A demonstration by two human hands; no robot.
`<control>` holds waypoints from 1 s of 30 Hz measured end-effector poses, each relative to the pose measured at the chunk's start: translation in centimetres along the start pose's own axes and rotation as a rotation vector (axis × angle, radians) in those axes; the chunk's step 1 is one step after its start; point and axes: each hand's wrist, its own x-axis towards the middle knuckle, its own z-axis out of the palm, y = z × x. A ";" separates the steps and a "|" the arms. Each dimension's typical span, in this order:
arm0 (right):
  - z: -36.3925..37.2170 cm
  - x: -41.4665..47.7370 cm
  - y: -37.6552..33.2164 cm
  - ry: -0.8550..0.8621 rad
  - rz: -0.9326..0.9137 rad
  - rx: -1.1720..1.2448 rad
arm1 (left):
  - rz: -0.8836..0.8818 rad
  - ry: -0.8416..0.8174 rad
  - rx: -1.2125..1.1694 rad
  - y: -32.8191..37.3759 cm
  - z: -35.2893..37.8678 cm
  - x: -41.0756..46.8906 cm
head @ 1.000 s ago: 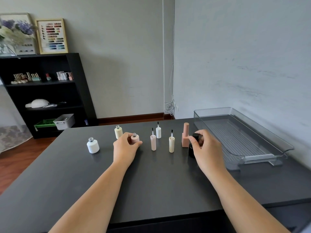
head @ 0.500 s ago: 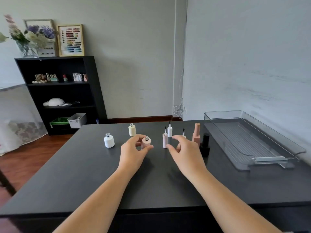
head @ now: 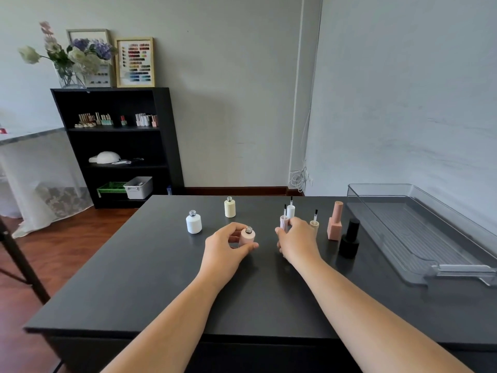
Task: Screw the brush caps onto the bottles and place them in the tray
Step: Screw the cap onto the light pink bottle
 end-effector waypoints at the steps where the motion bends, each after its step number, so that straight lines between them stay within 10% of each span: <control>1: 0.1 0.0 0.0 0.007 0.000 0.007 | 0.003 -0.007 0.004 0.0 0.0 0.0; 18: -3.9 -6.0 1.3 0.068 -0.405 0.043 | 0.035 0.052 0.001 1.1 -0.2 -0.9; 30: -4.2 -7.0 3.1 -0.070 -0.303 0.393 | 0.020 0.040 -0.066 1.2 -0.8 -3.2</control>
